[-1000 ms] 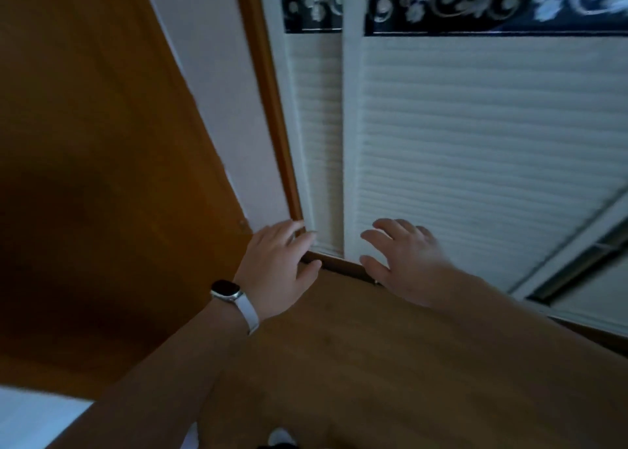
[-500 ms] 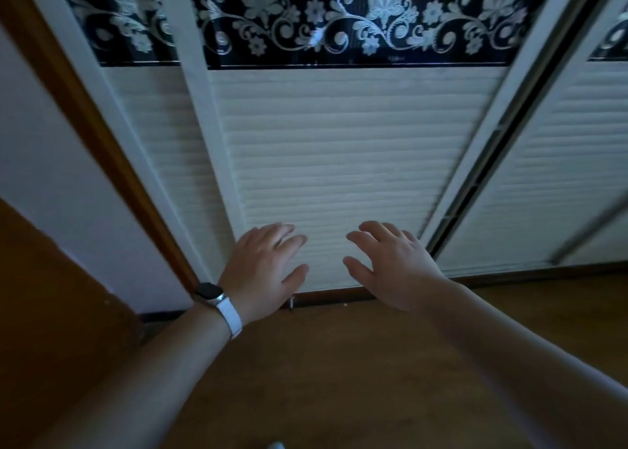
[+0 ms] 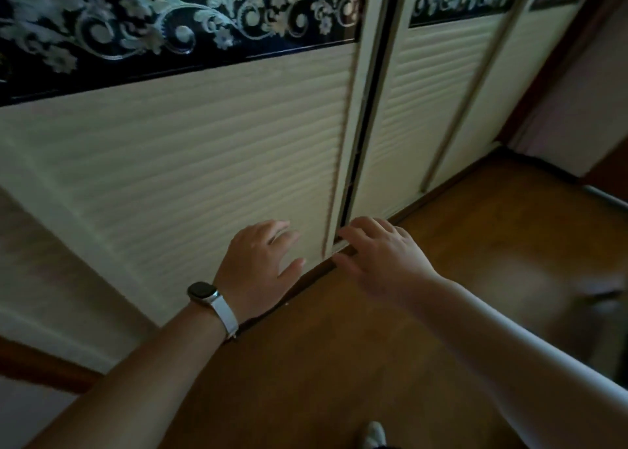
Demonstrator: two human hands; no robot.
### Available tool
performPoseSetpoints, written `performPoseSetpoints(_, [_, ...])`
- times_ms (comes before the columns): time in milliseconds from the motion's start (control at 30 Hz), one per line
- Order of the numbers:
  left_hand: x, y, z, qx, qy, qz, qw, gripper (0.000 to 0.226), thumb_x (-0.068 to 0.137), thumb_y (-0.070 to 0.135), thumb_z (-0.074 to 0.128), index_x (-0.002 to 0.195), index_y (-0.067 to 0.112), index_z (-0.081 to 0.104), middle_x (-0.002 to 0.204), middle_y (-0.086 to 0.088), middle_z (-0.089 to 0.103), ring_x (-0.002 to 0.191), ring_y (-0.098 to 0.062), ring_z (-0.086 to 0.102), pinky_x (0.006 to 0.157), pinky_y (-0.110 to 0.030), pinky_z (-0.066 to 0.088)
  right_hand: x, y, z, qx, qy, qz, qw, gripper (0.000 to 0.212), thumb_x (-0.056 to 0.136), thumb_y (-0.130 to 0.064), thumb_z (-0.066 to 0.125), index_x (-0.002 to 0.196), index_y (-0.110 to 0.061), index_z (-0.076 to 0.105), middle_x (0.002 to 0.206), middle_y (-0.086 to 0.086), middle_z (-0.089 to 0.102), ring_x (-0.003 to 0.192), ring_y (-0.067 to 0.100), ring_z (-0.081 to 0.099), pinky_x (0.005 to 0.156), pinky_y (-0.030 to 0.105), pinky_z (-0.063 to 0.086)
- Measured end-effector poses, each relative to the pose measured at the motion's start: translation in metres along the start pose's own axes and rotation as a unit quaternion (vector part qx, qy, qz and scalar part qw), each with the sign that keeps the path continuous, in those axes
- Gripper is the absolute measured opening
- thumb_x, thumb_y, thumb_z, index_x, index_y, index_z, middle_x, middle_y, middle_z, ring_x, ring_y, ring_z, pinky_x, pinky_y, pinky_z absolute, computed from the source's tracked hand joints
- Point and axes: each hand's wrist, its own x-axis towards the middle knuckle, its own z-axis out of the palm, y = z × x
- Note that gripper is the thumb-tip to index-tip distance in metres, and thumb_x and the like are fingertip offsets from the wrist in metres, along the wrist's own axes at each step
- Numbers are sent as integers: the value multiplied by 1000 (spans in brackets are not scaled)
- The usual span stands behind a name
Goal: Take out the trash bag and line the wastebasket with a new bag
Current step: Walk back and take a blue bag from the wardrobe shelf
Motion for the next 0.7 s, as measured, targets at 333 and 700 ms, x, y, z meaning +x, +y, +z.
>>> performPoseSetpoints(333, [84, 70, 29, -9, -39, 95, 995, 56, 90, 51, 37, 125, 16, 62, 131, -10, 59, 118, -30, 55, 97, -45, 41, -25, 108, -17, 14, 33, 120, 992, 58, 88, -70, 20, 133, -39, 41, 137, -6, 48, 130, 21, 43, 104, 44, 36])
performPoseSetpoints(700, [231, 208, 66, 43, -53, 195, 979, 58, 88, 51, 36, 127, 17, 61, 134, -8, 58, 124, -27, 52, 103, -47, 39, -44, 284, -56, 38, 59, 185, 980, 53, 90, -65, 27, 132, -36, 44, 134, -10, 48, 127, 18, 42, 103, 39, 35])
